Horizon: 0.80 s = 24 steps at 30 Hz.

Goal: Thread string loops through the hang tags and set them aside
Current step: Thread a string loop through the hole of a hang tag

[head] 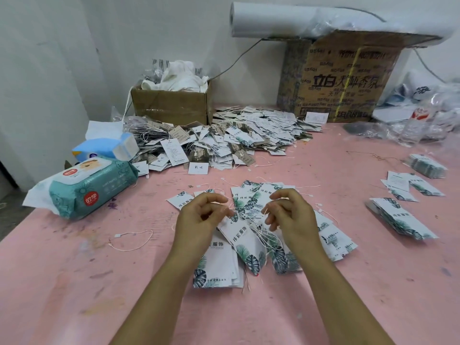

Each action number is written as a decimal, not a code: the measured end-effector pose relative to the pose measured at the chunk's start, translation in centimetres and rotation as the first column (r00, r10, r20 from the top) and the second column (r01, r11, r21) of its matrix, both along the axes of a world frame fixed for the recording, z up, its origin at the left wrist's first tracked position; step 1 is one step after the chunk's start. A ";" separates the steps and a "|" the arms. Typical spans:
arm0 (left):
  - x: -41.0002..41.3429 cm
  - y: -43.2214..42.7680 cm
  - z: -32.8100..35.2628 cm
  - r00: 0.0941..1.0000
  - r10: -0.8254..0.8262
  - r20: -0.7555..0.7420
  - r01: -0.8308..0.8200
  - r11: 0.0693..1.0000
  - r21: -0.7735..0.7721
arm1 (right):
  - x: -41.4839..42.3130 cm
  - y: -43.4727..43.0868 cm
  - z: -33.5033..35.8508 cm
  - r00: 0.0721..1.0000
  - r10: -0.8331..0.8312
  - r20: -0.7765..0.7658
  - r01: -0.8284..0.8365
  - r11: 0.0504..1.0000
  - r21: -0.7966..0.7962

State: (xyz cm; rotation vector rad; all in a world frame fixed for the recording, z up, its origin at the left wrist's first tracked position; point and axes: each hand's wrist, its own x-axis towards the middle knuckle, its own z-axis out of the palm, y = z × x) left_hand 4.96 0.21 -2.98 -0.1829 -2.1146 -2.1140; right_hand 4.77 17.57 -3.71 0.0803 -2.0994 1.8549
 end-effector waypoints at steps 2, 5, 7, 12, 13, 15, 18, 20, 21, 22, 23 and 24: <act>0.1 0.1 0.0 1.000 -0.003 0.002 0.003 1.000 -0.016 | 0.2 -0.3 0.3 0.998 0.058 -0.017 -0.059 0.993 -0.098; 0.2 0.3 0.0 1.000 0.002 -0.024 -0.003 0.999 -0.042 | 0.5 -0.9 0.6 0.991 0.128 -0.043 -0.134 0.972 -0.191; 0.3 0.4 0.1 0.999 -0.004 -0.053 0.001 0.998 -0.058 | 0.6 -1.1 0.8 0.987 0.148 -0.063 -0.158 0.965 -0.208; 0.5 0.6 0.1 0.986 -0.054 -0.158 0.020 0.978 -0.210 | 0.9 -1.6 0.7 0.979 0.192 -0.068 -0.200 0.970 -0.137; 0.6 0.7 0.2 0.982 -0.068 -0.178 0.024 0.971 -0.237 | 0.9 -1.7 0.7 0.979 0.192 -0.066 -0.198 0.975 -0.105; 0.7 0.7 0.2 0.973 -0.092 -0.213 0.028 0.957 -0.288 | 0.9 -1.9 0.6 0.980 0.186 -0.067 -0.189 0.981 -0.046; 0.8 0.8 0.2 0.963 -0.122 -0.239 0.038 0.943 -0.331 | 1.0 -2.2 0.4 0.980 0.187 -0.070 -0.188 0.982 -0.005; 0.7 0.8 0.1 0.962 -0.129 -0.243 0.038 0.938 -0.345 | 1.0 -2.1 0.4 0.980 0.186 -0.071 -0.187 0.982 -0.007; 0.7 0.7 0.1 0.962 -0.129 -0.241 0.037 0.935 -0.352 | 1.0 -2.1 0.4 0.980 0.188 -0.071 -0.189 0.982 -0.010; 0.7 0.7 0.0 0.962 -0.129 -0.239 0.036 0.933 -0.358 | 1.0 -2.1 0.4 0.980 0.189 -0.071 -0.190 0.982 -0.010; 0.7 0.7 0.0 0.963 -0.129 -0.238 0.035 0.931 -0.362 | 1.0 -2.1 0.4 0.980 0.188 -0.069 -0.189 0.982 -0.008; 0.7 0.7 0.0 0.963 -0.129 -0.238 0.035 0.931 -0.364 | 1.0 -2.1 0.4 0.980 0.186 -0.067 -0.187 0.982 -0.005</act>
